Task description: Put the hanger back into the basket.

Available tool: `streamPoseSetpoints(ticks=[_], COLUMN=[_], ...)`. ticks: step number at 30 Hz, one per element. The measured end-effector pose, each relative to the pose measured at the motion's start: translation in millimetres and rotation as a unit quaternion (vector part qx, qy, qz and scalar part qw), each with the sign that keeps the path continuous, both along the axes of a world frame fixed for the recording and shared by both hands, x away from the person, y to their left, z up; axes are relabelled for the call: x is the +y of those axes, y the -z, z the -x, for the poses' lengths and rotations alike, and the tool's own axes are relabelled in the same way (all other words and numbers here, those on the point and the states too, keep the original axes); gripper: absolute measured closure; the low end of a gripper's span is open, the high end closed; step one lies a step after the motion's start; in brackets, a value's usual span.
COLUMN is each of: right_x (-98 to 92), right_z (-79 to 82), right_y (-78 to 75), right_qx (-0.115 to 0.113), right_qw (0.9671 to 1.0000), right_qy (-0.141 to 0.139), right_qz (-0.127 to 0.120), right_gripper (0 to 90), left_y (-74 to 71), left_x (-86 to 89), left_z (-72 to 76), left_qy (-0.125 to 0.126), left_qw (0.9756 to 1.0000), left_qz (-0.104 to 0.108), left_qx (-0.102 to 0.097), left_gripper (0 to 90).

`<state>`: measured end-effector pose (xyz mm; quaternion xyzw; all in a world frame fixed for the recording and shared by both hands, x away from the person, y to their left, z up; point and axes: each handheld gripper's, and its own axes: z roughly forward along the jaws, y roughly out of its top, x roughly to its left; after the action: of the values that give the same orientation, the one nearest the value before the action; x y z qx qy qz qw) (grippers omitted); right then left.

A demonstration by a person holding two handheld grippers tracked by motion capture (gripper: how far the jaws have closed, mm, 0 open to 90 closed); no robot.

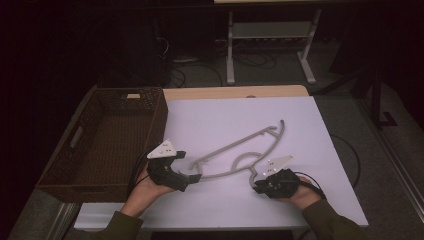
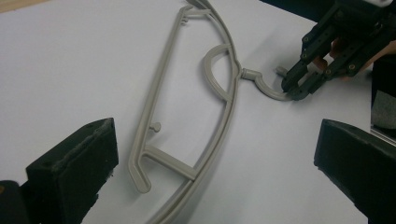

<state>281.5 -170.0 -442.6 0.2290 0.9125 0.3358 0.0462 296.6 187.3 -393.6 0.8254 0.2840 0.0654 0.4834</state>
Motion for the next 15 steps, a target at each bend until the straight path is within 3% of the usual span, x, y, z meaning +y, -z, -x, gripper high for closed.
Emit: streamPoseSetpoints(ticks=[6,10,15], right_x=[0.3,-0.4,-1.8], right_z=[1.7,2.3,1.3], right_y=[0.9,1.5,2.6], right_qx=[-0.011,0.002,-0.01], right_qw=[0.9999,0.9999,0.9999], right_qy=[-0.003,0.006,-0.002], right_qz=[0.004,-0.01,-0.005], right_gripper=[78.1,78.9,79.3], left_y=[0.2,0.5,1.6], left_x=[0.0,-0.2,-2.4], left_z=[-0.2,-0.2,0.3], left_qy=[-0.002,-0.001,-0.001], left_qw=[1.0,1.0,1.0], left_qz=[0.0,-0.001,-0.002], left_qx=[0.001,0.001,0.003], left_gripper=[0.0,0.0,0.0])
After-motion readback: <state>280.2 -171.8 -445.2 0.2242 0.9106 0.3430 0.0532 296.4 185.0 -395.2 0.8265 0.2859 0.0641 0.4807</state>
